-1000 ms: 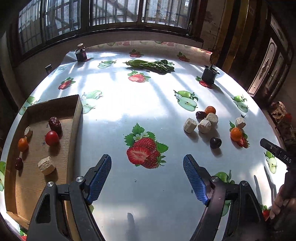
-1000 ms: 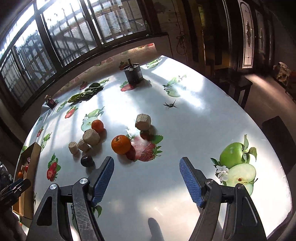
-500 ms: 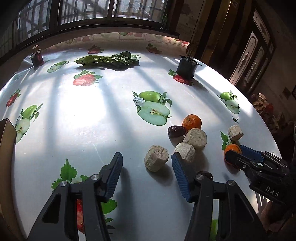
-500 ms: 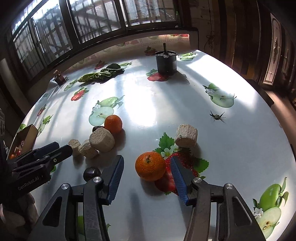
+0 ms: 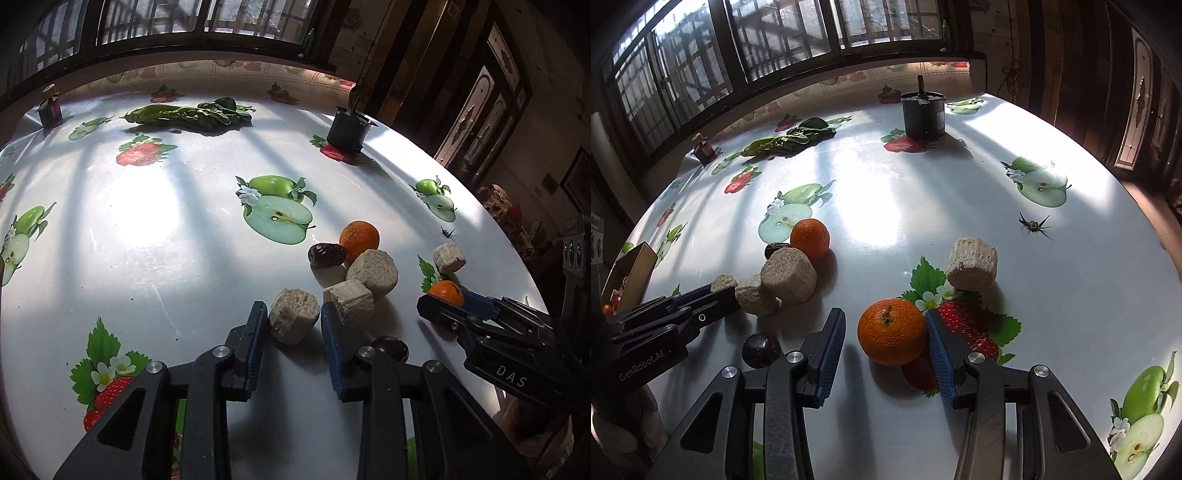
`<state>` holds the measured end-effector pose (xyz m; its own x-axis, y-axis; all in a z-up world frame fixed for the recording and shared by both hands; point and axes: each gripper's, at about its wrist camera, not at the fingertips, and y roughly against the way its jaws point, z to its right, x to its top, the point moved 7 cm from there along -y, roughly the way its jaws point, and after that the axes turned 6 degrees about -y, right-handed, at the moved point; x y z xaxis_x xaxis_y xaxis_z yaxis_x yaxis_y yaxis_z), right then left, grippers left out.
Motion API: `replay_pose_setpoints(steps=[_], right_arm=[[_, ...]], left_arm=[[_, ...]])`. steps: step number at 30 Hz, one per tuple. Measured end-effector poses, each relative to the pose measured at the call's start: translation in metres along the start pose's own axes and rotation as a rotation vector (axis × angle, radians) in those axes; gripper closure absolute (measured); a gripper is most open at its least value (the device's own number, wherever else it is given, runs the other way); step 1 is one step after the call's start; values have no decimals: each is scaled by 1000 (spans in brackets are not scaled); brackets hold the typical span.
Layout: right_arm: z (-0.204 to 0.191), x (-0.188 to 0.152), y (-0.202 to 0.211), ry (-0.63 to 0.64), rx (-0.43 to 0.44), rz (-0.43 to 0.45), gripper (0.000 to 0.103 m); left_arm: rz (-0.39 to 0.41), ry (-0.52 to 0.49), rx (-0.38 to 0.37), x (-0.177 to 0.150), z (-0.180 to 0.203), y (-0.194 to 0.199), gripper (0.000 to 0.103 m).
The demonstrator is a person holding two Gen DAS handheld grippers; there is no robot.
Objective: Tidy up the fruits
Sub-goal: 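Grasp a beige cube with the left tool while the right tool grasps an orange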
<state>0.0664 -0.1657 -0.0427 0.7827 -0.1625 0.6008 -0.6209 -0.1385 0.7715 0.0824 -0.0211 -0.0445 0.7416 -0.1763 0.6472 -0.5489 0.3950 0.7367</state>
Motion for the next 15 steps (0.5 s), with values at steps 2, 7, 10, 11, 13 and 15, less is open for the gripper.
replay_pose_setpoints(steps=[2,7,10,11,13,15], right_arm=[[-1,-1,0,10,-14,5,55],[-3,-3,1,38,-55,14,59],[2,-2,3,21,-50,15,65],[3,-2,3,13,-45,14,65],[7,-2,5,2,-57,20,65],[10,-1,7,-11,-61,29,65]], left_arm=[[0,3,-2,0,0,0,75],[8,1,3,-1,2,2,76],[16,5,23,-1,0,4,76],[21,11,26,-1,-2,5,76],[31,22,34,-1,-5,8,76],[25,31,49,-4,-7,11,76]])
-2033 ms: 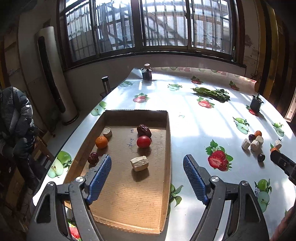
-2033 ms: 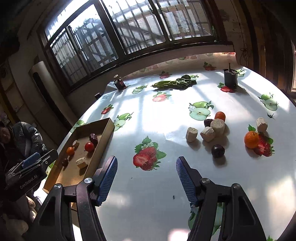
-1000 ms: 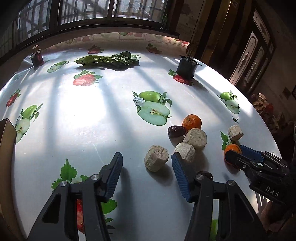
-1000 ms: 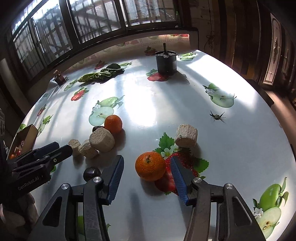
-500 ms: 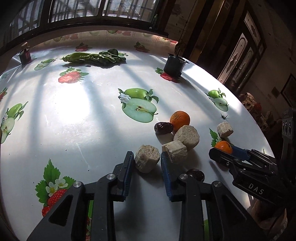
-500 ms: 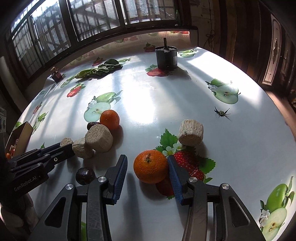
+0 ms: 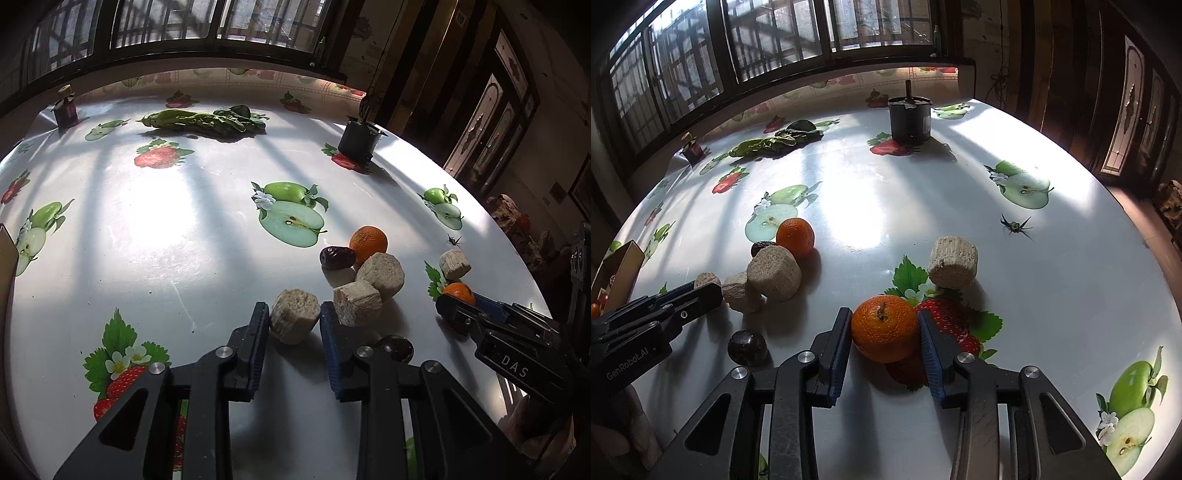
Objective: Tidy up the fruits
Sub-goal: 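Grasp a beige cube with the left tool while the right tool grasps an orange, then carry the beige cube and orange into the box and open both tools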
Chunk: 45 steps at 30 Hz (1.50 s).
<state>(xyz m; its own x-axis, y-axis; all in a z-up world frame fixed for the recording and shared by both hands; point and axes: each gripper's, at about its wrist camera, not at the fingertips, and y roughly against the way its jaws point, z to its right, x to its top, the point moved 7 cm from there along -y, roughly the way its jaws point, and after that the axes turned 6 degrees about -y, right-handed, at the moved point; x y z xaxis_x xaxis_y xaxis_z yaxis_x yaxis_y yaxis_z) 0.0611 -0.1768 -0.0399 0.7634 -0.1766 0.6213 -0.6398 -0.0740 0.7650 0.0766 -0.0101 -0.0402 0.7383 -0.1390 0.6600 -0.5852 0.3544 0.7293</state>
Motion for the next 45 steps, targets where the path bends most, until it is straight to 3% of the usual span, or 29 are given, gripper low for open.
replay_pose_setpoints(steps=[3,8,14,17,20,27,30,37,41,45], right_arm=[[6,3,4,-23,-2,21,65],[12,5,12,-48,-8,56,65],[6,5,26,-31,-20,98,65],[-6,1,49,-86,92,74,65],[-43,4,87,-49,185,112,65],[-181,-6,156,110,499,105,64],[-238,-28,154,198,562,56,64],[-344,-92,96,374,582,-113,64],[-381,-122,69,464,561,-184,64],[-400,-140,52,526,534,-223,64]], left_arm=[[23,18,9,-1,0,19,76],[146,14,18,-1,5,87,76],[194,76,88,-25,-35,160,76],[215,134,169,-41,-75,196,76],[231,201,269,-57,-120,226,76],[237,279,563,-93,-210,270,76],[211,326,567,-108,-234,271,76],[102,409,555,-133,-271,249,75],[23,493,516,-147,-288,230,75],[-16,497,522,-151,-293,220,75]])
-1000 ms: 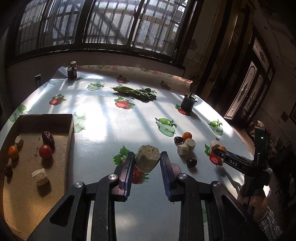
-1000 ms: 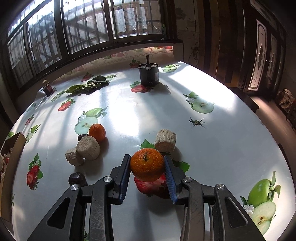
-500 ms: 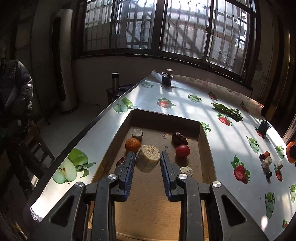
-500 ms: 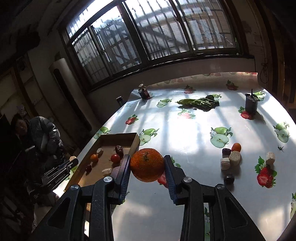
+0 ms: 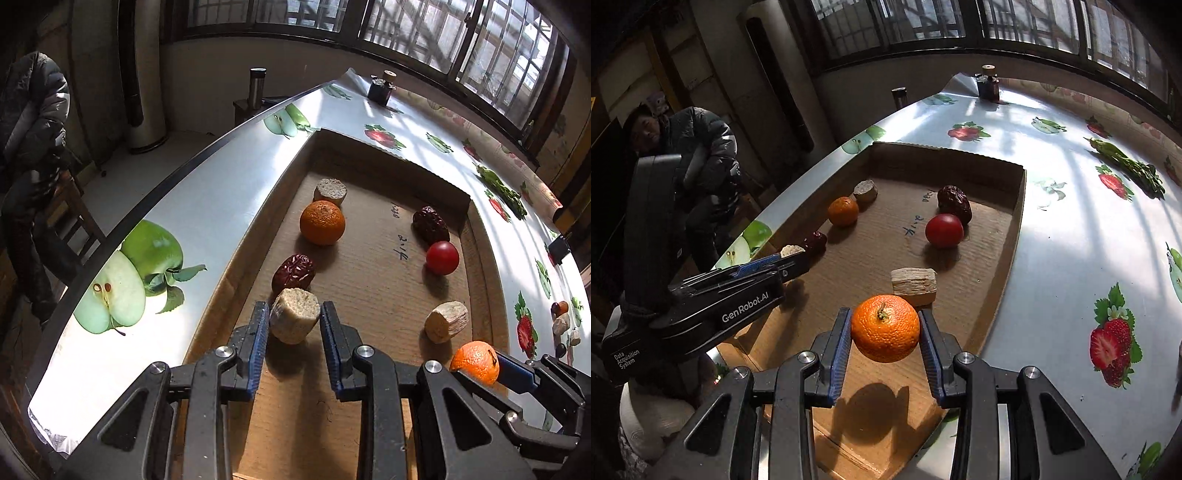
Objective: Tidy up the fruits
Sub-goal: 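Carry the beige cube and orange into the box and open both tools, then move both open tools back to the food cluster on the table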
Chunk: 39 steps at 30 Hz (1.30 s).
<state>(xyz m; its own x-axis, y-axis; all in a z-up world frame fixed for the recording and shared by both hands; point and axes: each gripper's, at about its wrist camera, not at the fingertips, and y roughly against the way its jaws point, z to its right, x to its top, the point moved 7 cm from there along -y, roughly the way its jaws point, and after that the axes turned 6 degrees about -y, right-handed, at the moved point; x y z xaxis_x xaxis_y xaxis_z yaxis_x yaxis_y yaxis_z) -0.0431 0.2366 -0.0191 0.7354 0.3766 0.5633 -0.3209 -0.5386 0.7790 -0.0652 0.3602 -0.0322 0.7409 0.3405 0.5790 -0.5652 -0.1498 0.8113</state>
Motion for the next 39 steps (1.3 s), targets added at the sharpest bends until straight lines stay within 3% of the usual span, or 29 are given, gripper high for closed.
replay_pose_setpoints(steps=[12,17,20,24,28,39], right_arm=[[0,-2,-31,31,-72,-47,63],[-1,1,-27,18,-57,-26,54],[-2,4,-15,15,-55,8,53],[2,8,12,2,-60,70,47],[16,5,42,-27,-84,132,41],[64,-15,99,-129,-151,224,36]], left_arm=[[15,10,-39,5,2,-2,74],[38,38,-51,8,0,7,68],[68,45,-33,11,0,19,60],[116,33,46,14,1,41,35],[152,-7,89,14,14,59,24],[223,-170,97,7,77,95,22]])
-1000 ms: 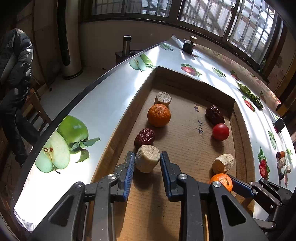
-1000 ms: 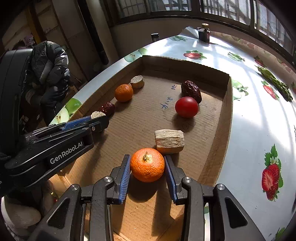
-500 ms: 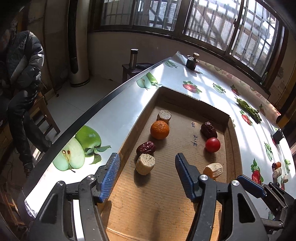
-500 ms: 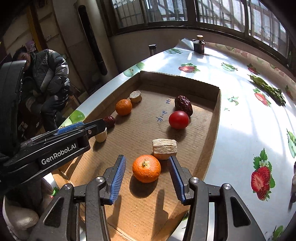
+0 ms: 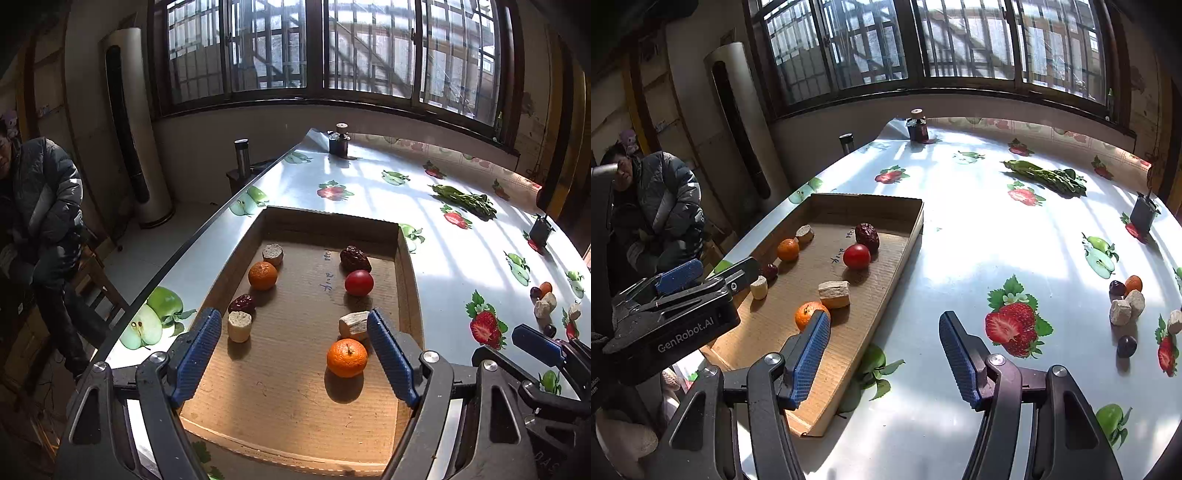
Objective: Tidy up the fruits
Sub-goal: 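Move both open tools back to the food cluster on the table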
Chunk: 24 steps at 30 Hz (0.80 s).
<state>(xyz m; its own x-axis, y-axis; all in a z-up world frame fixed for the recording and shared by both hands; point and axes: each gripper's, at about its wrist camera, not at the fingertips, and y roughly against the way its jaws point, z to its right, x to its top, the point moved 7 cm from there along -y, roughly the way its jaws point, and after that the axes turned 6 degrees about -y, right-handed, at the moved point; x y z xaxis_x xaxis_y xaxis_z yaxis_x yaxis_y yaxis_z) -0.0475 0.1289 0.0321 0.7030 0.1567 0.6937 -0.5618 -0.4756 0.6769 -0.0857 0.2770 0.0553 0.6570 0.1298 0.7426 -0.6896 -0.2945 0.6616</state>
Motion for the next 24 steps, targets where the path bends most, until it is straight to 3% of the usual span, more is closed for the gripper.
replay_pose_setpoints(steps=[17,24], right_arm=[[90,-4,34,-171,-43,52,36],[153,-3,59,-256,-105,95,34]], left_arm=[[17,-132,-24,3,69,20,22],[6,-210,-62,0,109,21,22]])
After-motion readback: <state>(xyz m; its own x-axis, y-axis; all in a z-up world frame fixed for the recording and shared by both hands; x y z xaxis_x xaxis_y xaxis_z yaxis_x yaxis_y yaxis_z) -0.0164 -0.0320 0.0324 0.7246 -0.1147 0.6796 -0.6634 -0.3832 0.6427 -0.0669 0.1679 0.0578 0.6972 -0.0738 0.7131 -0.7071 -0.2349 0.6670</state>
